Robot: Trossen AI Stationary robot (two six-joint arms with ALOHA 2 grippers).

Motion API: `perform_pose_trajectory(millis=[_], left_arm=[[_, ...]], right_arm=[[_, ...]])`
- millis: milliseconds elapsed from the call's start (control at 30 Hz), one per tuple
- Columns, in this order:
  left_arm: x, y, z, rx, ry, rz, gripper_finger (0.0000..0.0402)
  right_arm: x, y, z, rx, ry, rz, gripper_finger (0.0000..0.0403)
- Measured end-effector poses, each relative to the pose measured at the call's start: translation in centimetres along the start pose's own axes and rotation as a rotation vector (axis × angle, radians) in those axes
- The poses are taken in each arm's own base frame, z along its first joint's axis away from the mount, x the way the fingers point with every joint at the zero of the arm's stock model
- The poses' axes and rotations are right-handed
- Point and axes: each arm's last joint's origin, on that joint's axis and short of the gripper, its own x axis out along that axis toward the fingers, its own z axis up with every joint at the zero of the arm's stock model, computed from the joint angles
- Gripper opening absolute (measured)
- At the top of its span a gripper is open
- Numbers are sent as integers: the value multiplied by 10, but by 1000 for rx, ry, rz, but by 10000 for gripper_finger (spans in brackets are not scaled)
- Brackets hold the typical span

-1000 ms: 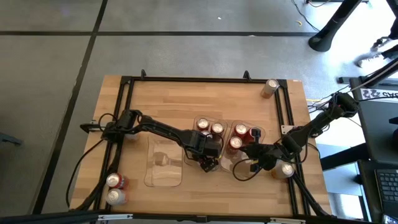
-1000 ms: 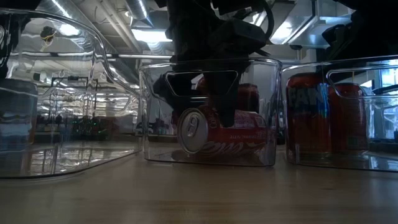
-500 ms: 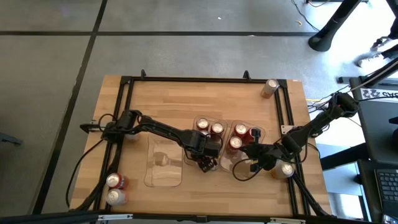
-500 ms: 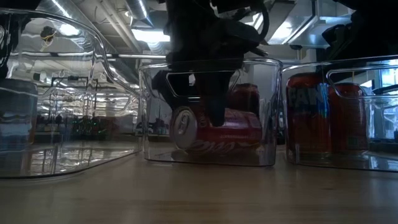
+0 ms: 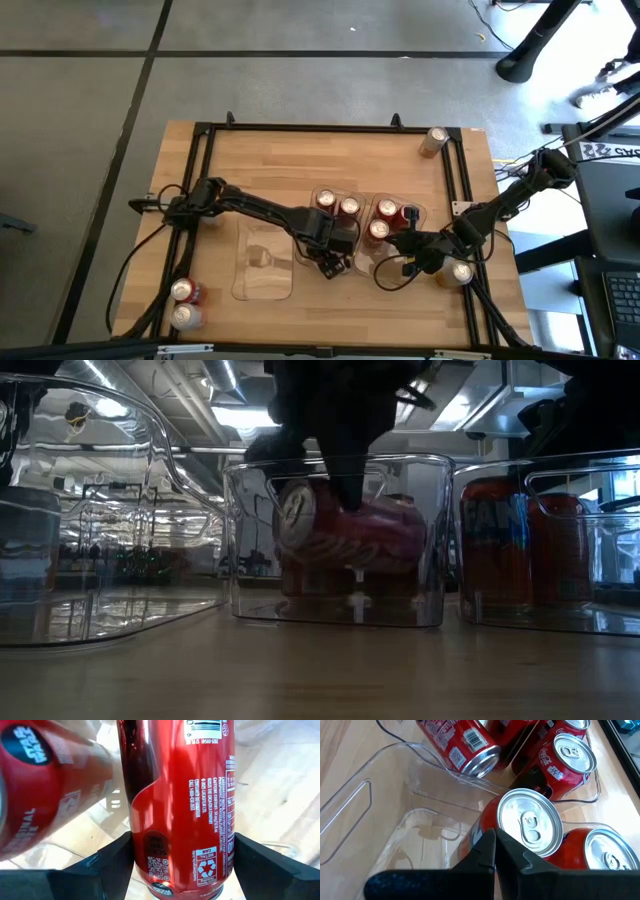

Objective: Sort soda cans
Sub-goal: Adjust the red soda can on the center transparent bin

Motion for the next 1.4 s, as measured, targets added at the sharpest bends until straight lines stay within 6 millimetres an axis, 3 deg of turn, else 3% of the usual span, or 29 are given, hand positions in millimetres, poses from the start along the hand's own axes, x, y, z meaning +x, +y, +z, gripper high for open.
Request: perform_pose_trajectory(millis=[267,400,700,867,1067,1400], left_arm=[[-18,-5,-1,10,8,-4,279],[-29,-7,-3,23,28,-7,279],[-54,-16,-7,76,20,-43,279],[-61,-23,-11,114,3,-64,279],[-64,-28,-17,143,-3,-60,279],[-63,-25,-17,173,-7,-23,279]], right_arm=[[0,0,1,7,-8,5,5],[-1,4,5,15,-20,96,5],[-5,9,33,26,-252,128,5],[9,11,46,53,-369,109,5],[39,16,55,62,-433,145,5],[73,29,43,33,-363,101,5]])
